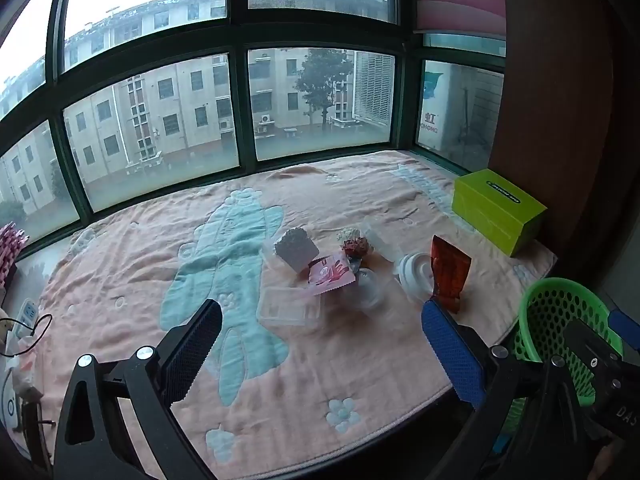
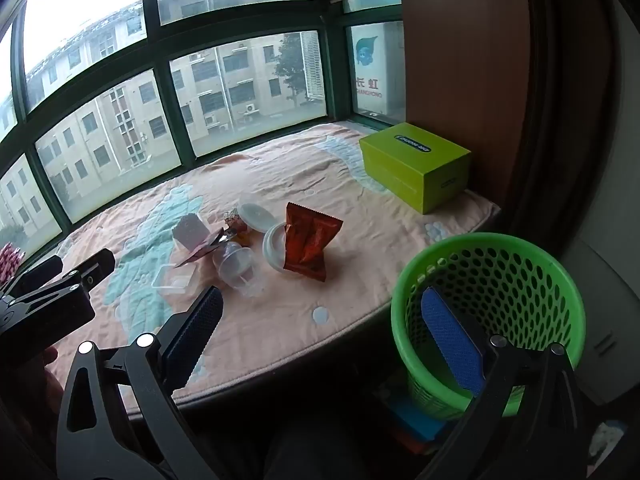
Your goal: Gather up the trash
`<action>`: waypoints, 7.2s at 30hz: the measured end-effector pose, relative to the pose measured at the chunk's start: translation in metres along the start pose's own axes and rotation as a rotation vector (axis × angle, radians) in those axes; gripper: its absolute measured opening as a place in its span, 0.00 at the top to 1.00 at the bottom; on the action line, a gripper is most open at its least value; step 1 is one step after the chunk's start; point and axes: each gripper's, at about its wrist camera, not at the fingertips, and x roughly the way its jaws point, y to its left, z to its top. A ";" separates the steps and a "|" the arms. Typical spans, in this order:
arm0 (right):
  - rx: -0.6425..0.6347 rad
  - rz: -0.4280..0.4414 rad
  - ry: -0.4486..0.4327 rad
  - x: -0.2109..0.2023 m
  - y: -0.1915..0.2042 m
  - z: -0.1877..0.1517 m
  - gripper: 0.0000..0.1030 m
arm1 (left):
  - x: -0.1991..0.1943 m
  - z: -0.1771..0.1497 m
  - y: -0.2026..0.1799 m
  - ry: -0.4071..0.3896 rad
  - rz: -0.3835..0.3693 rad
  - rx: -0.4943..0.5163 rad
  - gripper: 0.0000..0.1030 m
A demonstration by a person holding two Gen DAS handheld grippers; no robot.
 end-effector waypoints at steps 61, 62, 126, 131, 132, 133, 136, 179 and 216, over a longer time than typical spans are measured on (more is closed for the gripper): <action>0.024 0.019 0.017 0.007 -0.004 -0.003 0.04 | 0.006 -0.002 0.002 0.010 0.030 -0.003 0.06; 0.023 0.020 0.017 0.007 -0.004 -0.003 0.04 | 0.006 -0.002 0.002 0.010 0.032 -0.002 0.06; 0.021 0.053 0.151 0.092 0.005 0.030 0.05 | 0.079 0.024 0.016 0.117 0.042 -0.017 0.06; 0.038 0.061 0.172 0.110 0.001 0.036 0.05 | 0.091 0.029 0.020 0.131 0.048 -0.022 0.06; 0.043 0.062 0.181 0.115 0.000 0.037 0.05 | 0.093 0.029 0.021 0.132 0.050 -0.023 0.06; 0.052 0.068 0.191 0.121 -0.001 0.038 0.05 | 0.096 0.030 0.022 0.135 0.053 -0.024 0.06; 0.076 0.084 0.228 0.138 -0.003 0.040 0.05 | 0.103 0.029 0.028 0.148 0.058 -0.030 0.06; 0.108 0.050 0.367 0.238 -0.007 0.048 0.46 | 0.201 0.007 0.002 0.238 -0.148 0.245 0.37; 0.197 -0.090 0.199 0.079 -0.105 0.011 0.45 | 0.076 0.038 -0.074 0.082 -0.576 0.258 0.96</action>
